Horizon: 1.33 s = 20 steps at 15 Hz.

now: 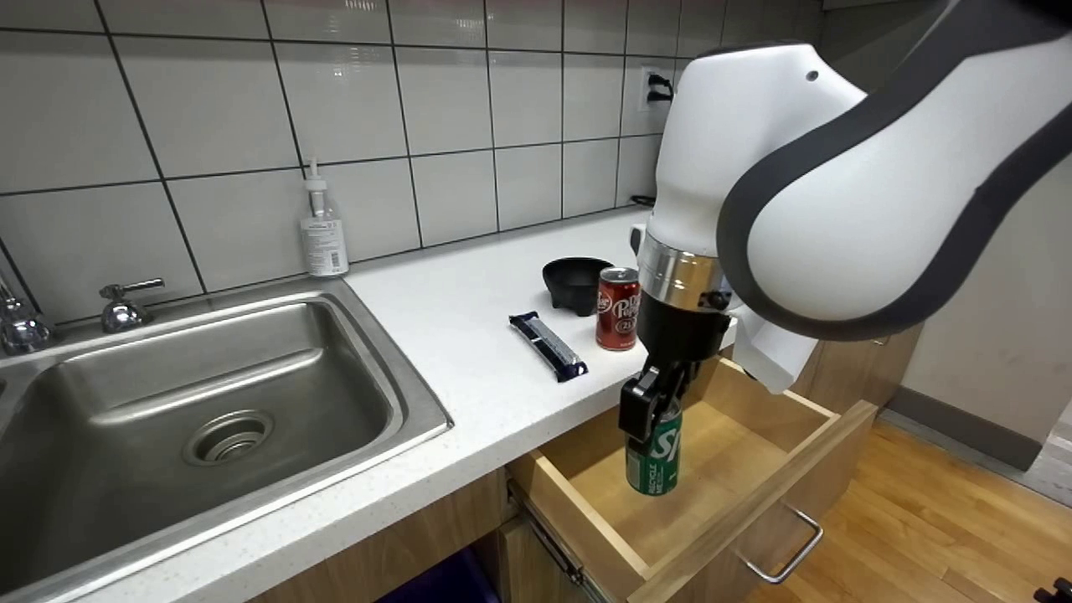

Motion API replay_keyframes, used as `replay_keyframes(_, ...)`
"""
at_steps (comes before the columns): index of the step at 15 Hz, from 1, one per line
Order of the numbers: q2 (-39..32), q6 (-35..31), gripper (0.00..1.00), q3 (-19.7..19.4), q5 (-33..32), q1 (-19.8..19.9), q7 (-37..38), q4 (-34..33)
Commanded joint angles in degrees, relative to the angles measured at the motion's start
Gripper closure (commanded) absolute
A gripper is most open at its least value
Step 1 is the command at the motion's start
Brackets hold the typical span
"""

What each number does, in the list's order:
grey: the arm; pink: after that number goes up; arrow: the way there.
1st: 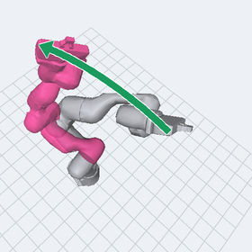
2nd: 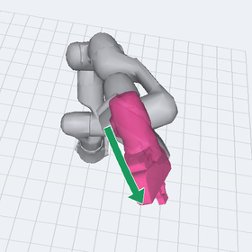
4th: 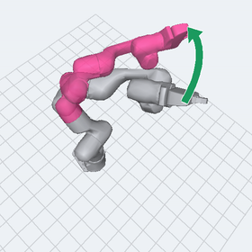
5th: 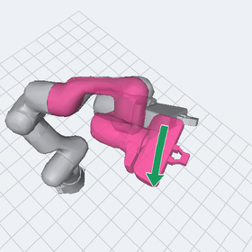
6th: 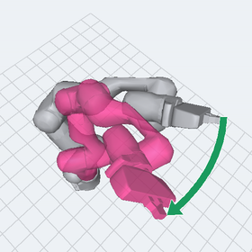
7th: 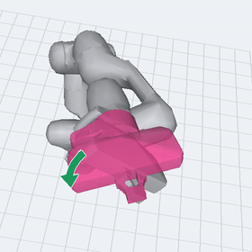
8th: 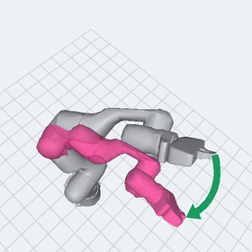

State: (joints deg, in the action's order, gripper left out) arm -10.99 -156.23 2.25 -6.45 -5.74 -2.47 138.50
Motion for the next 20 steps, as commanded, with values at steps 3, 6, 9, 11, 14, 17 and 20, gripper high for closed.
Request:
replay_keyframes(3,-4.4,-1.2,0.62,-0.1,-2.5,0.0,-0.1,-4.8)
replay_keyframes(6,-6.3,-2.9,0.62,-0.1,-2.8,-0.4,0.0,-5.3)
replay_keyframes(9,-8.1,-4.6,0.62,-0.2,-3.0,-1.0,0.2,-5.3)
replay_keyframes(11,-8.7,-5.1,0.62,-0.4,-3.3,-1.4,0.6,-4.9)
replay_keyframes(14,-9.1,-5.6,0.62,-0.8,-3.5,-1.9,1.0,-4.0)
replay_keyframes(17,-9.6,-5.7,0.62,-1.0,-3.5,-2.1,1.2,-3.7)
replay_keyframes(20,-10.2,-5.8,0.62,-1.1,-3.4,-2.0,1.2,-3.4)
